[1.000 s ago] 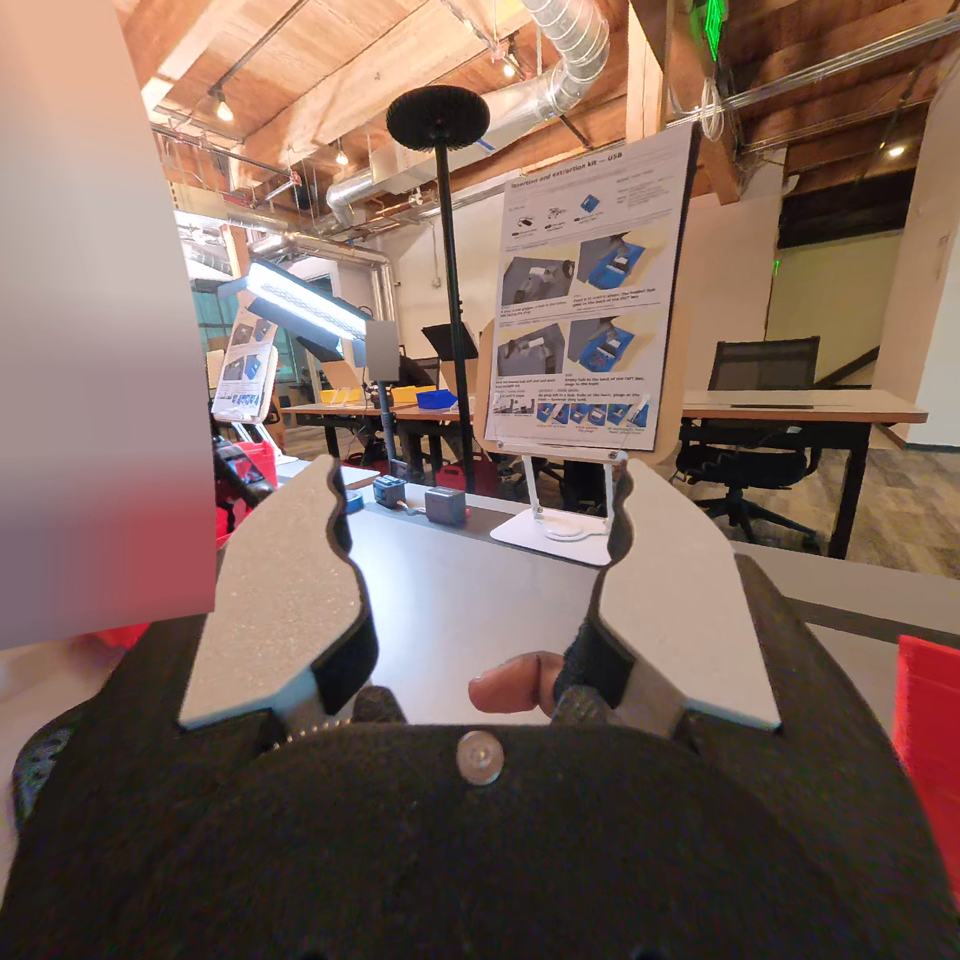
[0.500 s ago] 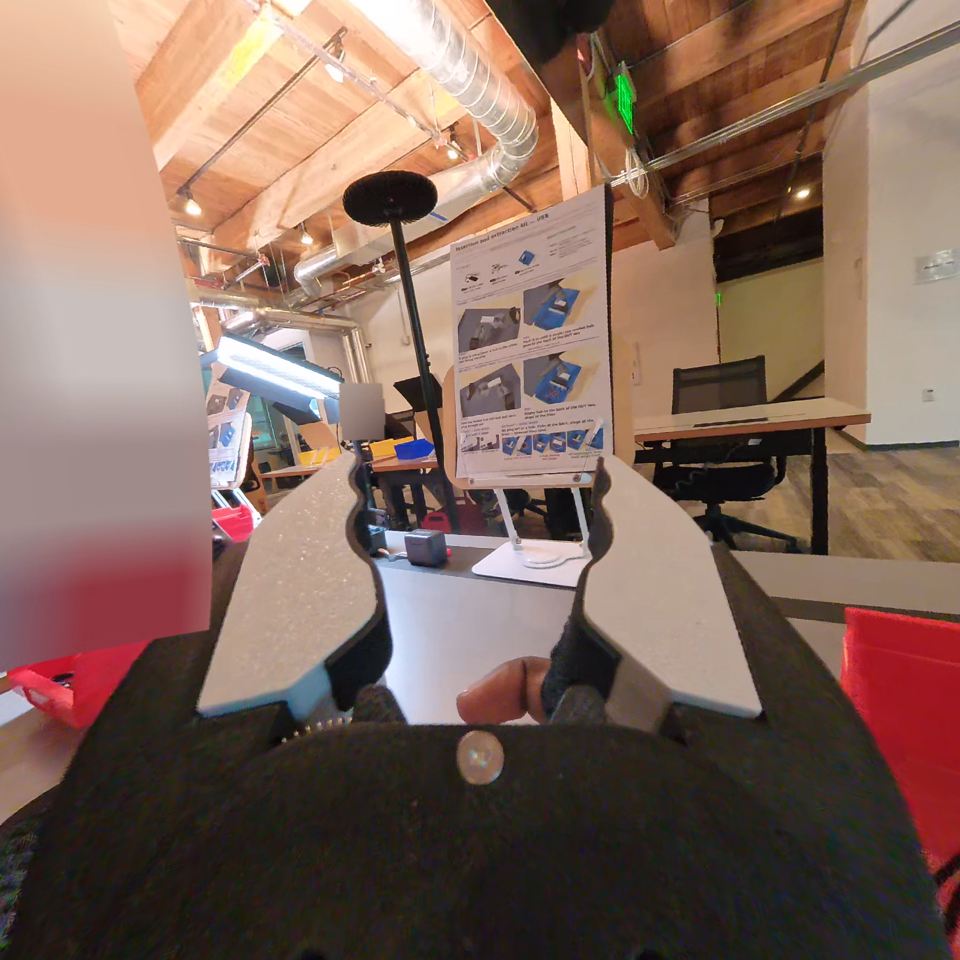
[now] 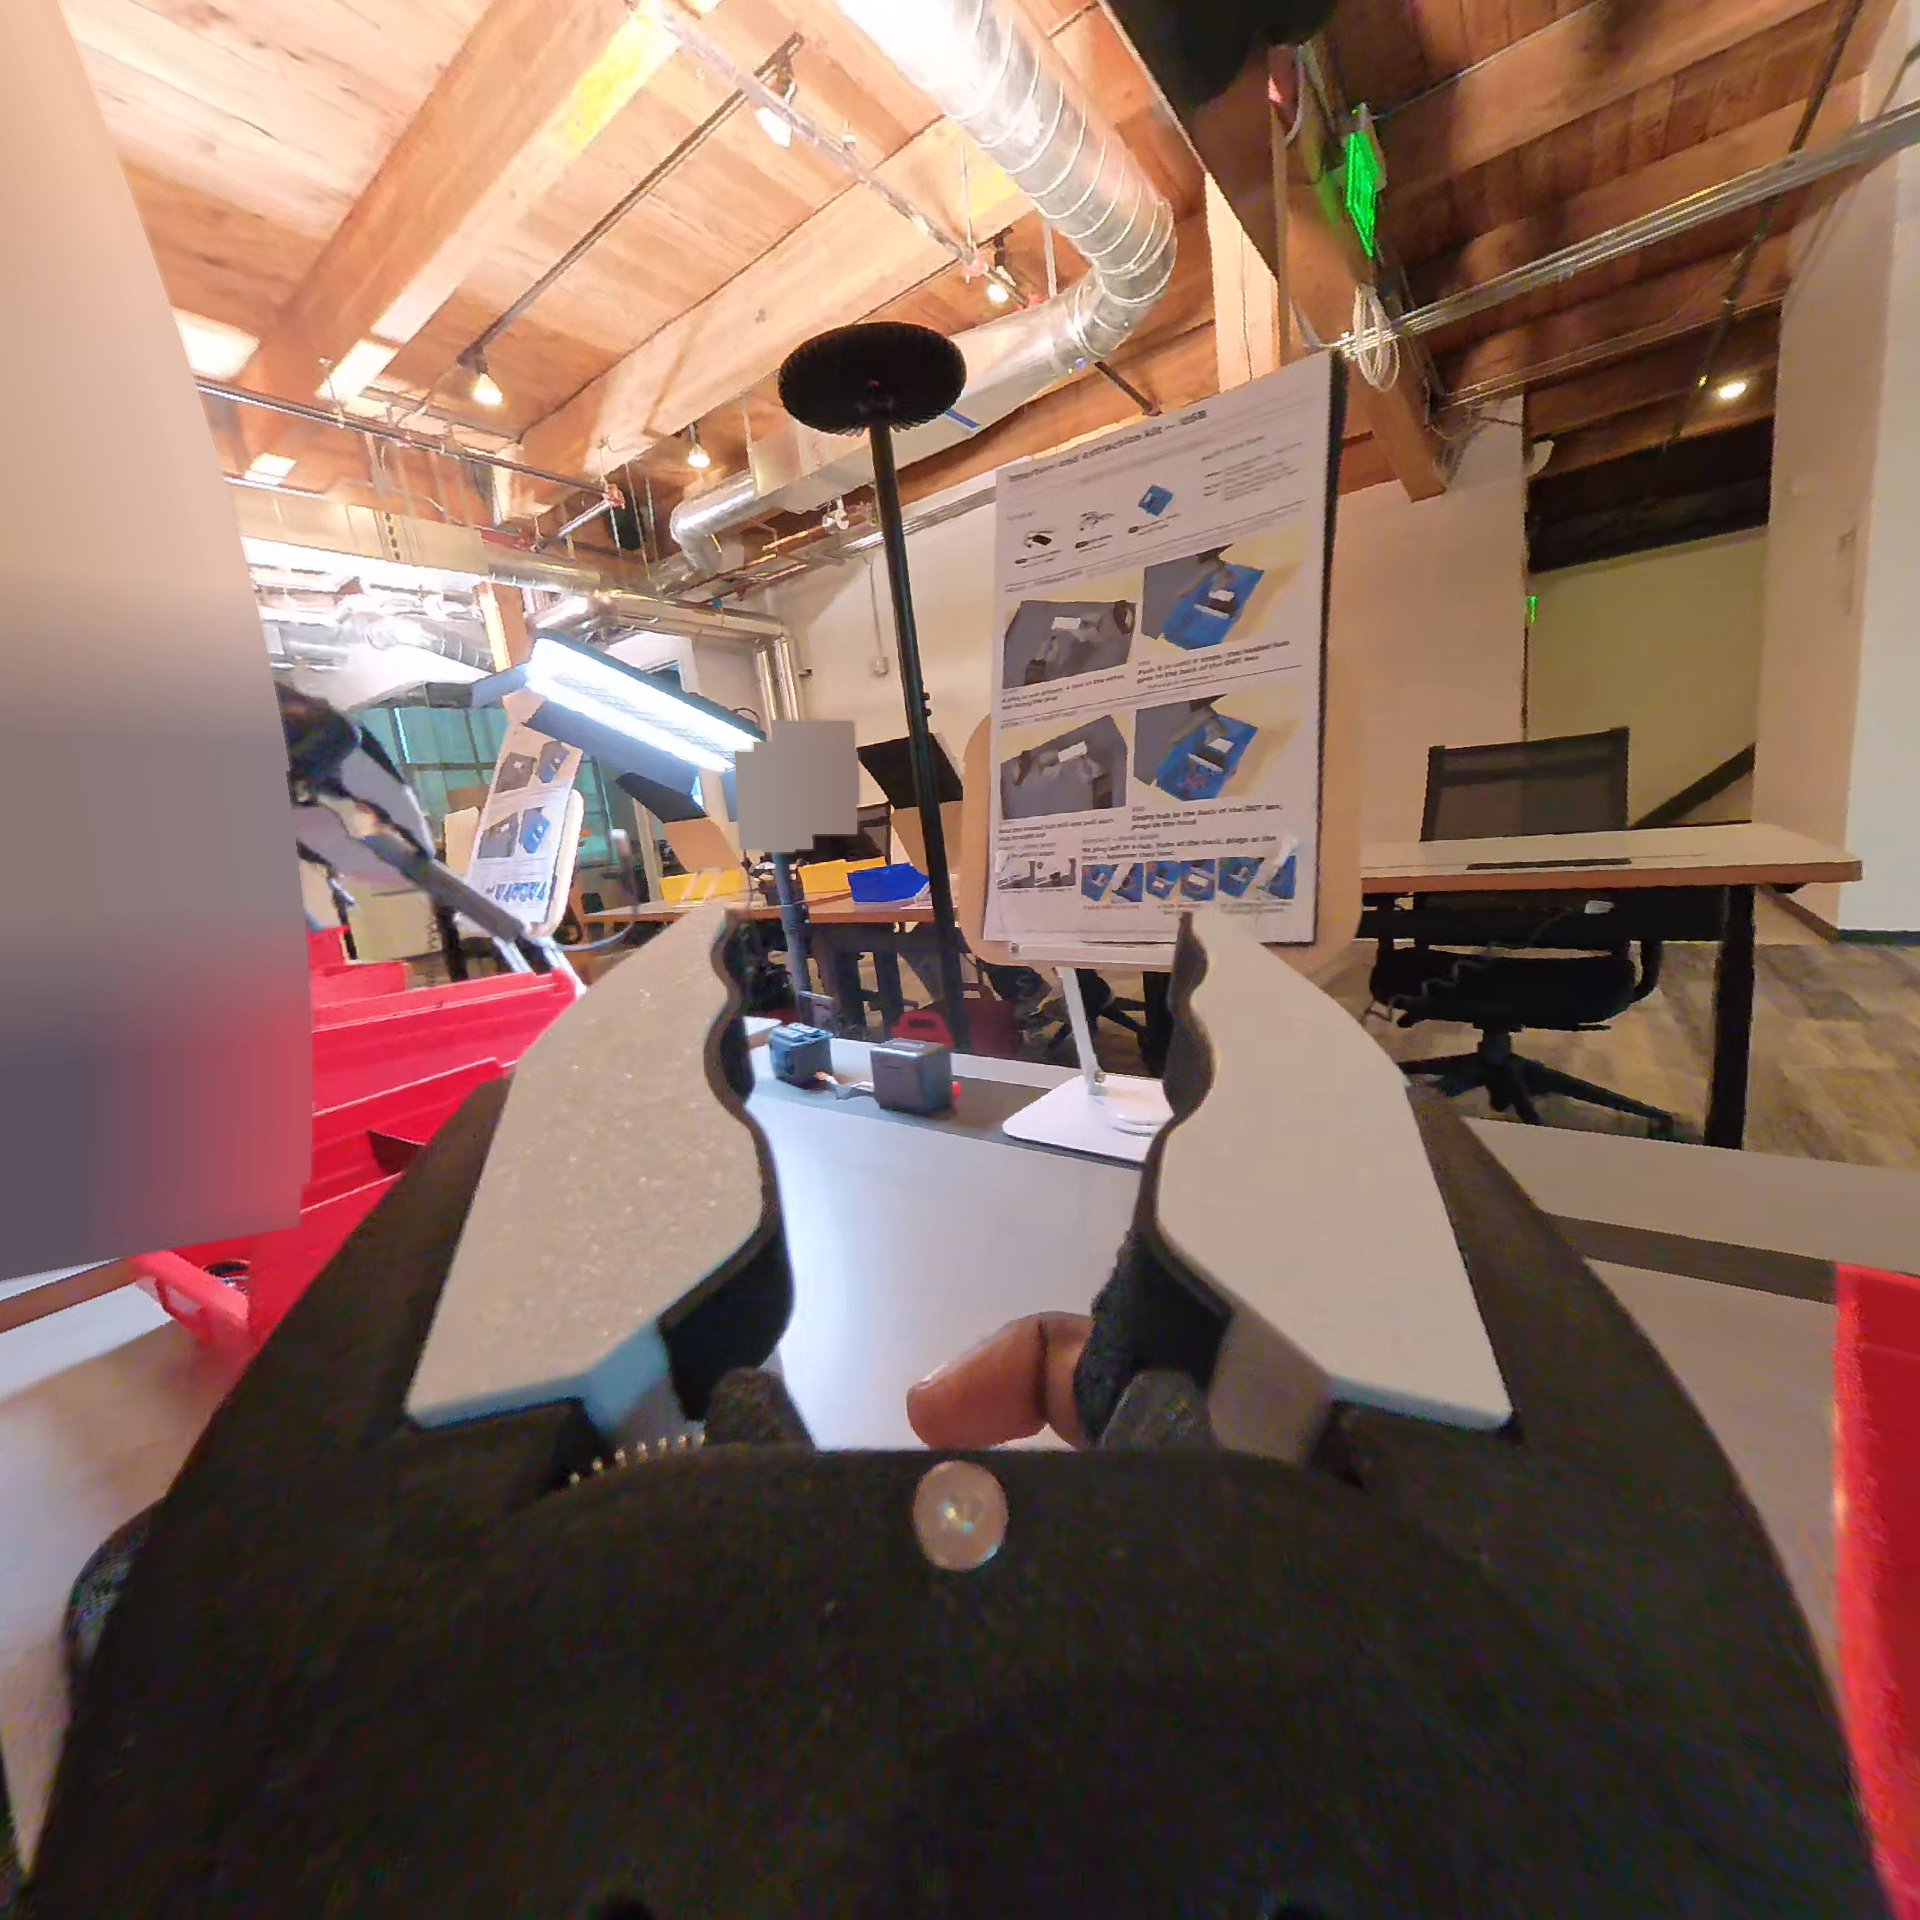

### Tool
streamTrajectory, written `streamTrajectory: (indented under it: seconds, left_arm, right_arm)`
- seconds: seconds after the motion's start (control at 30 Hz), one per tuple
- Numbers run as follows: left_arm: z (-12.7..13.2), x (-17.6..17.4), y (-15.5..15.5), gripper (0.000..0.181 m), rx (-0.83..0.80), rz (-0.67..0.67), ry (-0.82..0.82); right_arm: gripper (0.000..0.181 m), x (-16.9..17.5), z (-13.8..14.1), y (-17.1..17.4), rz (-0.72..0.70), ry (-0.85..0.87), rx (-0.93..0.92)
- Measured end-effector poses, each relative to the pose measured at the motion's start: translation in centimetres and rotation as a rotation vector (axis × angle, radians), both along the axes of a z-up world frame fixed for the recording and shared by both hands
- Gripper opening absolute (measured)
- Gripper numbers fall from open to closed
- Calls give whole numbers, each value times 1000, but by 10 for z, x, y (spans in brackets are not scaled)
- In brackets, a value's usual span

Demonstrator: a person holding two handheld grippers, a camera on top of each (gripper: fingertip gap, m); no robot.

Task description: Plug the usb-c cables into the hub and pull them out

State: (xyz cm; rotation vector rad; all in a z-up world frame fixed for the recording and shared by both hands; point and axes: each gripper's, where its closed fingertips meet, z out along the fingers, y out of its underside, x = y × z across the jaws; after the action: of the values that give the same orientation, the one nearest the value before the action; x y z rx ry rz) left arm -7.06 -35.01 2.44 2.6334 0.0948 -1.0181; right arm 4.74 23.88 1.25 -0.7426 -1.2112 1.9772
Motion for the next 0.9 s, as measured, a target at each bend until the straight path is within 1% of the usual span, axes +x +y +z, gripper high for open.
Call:
streamTrajectory:
  seconds: [0.03,0.1,0.17,0.2,0.27,0.33,0.37,0.4,0.47,0.53,0.6,0.67,0.77,0.9]
  left_arm:
    - [10,3,12,22,52,-16,37]
    - [27,9,42,22,209,-56,114]
    - [37,15,76,23,421,-89,170]
    - [38,20,95,23,530,-109,178]
    - [34,32,135,23,751,-159,164]
    - [20,48,177,22,952,-220,94]
    - [10,56,198,22,1031,-255,47]
    - [-1,65,218,22,1074,-308,13]
    - [-28,77,252,22,1090,-391,-14]
    - [-57,89,283,22,1056,-451,-31]
    - [-87,103,310,22,991,-502,-48]
    - [-108,117,334,22,960,-553,-64]
    - [-121,134,359,22,983,-605,-85]
    - [-130,147,374,22,991,-680,-116]
  right_arm:
    - [78,1,-1,-5,19,0,10]
    - [79,6,0,-18,68,5,47]
    - [80,11,-2,-35,123,22,110]
    - [81,14,-3,-45,151,33,155]
    - [81,20,-10,-65,204,58,258]
    - [81,25,-20,-87,259,67,367]
    - [81,28,-25,-98,289,65,418]
    - [80,31,-30,-109,327,67,463]
    - [76,38,-38,-131,410,60,547]
    - [75,41,-50,-147,465,40,661]
    - [74,38,-64,-159,478,20,790]
    - [72,34,-81,-166,475,5,925]
    - [67,30,-110,-175,498,-27,1078]
    - [60,24,-136,-176,504,-61,1208]
